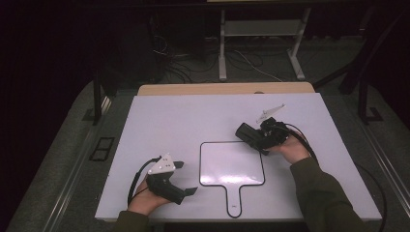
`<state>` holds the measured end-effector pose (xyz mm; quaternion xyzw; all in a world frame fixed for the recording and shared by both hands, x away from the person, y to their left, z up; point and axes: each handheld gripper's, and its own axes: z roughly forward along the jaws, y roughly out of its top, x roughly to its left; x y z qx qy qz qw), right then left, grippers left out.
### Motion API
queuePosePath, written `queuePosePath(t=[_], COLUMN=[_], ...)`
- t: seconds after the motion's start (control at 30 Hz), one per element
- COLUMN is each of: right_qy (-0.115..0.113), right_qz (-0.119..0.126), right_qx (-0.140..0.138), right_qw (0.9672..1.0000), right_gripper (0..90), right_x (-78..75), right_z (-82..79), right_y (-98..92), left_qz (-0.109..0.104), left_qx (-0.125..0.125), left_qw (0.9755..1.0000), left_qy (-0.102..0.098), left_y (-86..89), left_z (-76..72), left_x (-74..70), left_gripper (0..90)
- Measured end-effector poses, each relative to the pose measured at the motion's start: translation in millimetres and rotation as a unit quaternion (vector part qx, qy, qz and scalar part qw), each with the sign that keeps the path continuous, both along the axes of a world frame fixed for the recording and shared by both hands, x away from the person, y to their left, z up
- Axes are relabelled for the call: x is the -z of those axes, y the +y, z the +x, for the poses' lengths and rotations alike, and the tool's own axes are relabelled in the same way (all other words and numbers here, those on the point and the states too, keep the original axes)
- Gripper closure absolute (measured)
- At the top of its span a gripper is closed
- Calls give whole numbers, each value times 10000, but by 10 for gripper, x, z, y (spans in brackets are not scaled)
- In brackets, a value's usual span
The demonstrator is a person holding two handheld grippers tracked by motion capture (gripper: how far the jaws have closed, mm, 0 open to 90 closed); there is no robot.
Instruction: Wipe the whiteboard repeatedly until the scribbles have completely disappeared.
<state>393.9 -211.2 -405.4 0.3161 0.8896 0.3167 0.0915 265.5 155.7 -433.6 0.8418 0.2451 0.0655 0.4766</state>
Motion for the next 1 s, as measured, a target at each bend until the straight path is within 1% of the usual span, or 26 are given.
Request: queuePosePath(t=[0.1,0.2,0.3,0.43,0.63,0.77,0.83,0.93,0.97,1.0], right_qy=[-34,-30,20,18,-1,-5,-10,-11,-49,-25], right_qz=[-6,56,179,167,169,129,147,114,120,139], right_qx=[-11,52,79,71,81,120,145,191,193,216], right_qw=[10000,10000,9998,9998,9998,9998,9998,9998,9997,9997], right_gripper=[386,386,386,386,386,386,386,386,386,386], right_x=[-30,-59,-74,-80,-128,-152,-164,-176,-174,-174], right_z=[29,64,112,182,298,384,430,502,532,556], right_y=[19,40,76,155,258,315,331,364,373,386], left_qz=[-9,-5,-17,-28,-28,-45,-61,-32,-56,-52], left_qx=[-4,2,13,5,22,21,21,47,33,38], left_qw=[10000,10000,10000,10000,10000,10000,10000,10000,10000,10000], left_qy=[12,6,-6,-2,-1,1,10,1,5,4], left_y=[-3,-4,-6,-1,-6,-8,-11,-6,-7,-4], left_z=[3,3,-2,-1,-1,1,0,3,1,2], left_x=[0,-1,-3,-1,-4,-6,-2,-3,-3,-4], left_gripper=[0,0,0,0,0,0,0,0,0,0])
